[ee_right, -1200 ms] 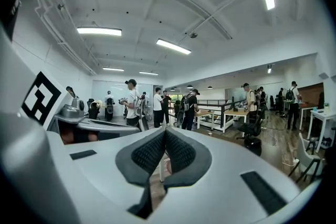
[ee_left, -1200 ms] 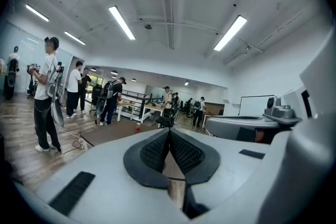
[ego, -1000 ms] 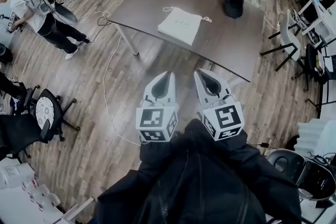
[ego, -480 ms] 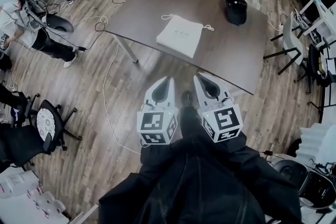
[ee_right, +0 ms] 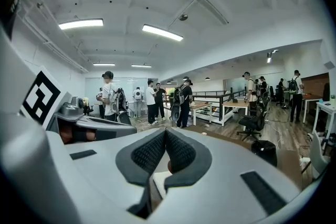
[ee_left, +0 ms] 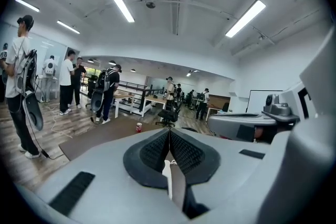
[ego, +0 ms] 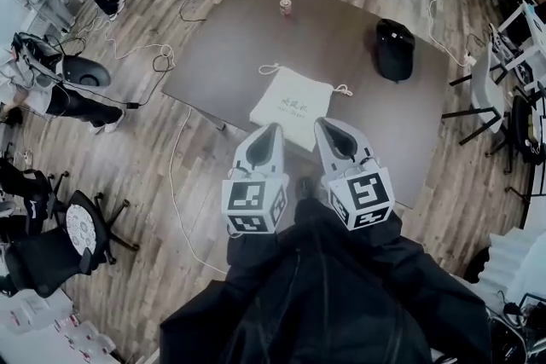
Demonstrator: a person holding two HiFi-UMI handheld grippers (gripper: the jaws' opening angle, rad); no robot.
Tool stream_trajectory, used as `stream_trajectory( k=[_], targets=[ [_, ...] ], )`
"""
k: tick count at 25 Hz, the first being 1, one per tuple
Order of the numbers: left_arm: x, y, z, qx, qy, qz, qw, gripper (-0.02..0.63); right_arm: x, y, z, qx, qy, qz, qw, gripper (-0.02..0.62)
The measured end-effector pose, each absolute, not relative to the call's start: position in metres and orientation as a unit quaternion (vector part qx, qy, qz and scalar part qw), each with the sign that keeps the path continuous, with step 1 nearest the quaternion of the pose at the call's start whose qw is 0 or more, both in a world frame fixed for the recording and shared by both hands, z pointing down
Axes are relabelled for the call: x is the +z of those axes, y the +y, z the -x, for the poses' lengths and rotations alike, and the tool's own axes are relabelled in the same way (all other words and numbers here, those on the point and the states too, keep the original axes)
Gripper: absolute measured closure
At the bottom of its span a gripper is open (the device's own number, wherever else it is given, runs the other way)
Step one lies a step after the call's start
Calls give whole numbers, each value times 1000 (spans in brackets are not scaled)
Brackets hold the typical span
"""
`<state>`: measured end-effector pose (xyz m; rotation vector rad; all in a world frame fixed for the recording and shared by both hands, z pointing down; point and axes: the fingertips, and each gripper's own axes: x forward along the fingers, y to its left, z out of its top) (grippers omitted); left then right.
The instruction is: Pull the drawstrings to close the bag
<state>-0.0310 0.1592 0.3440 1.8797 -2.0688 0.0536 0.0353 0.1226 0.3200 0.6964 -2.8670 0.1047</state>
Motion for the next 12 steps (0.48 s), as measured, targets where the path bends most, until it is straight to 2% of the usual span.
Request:
stream_trajectory(
  k=[12],
  targets=[
    [383,55,90,53,-722,-657,212,572,349,11,-3,66,-960,-241,126,572]
  ],
)
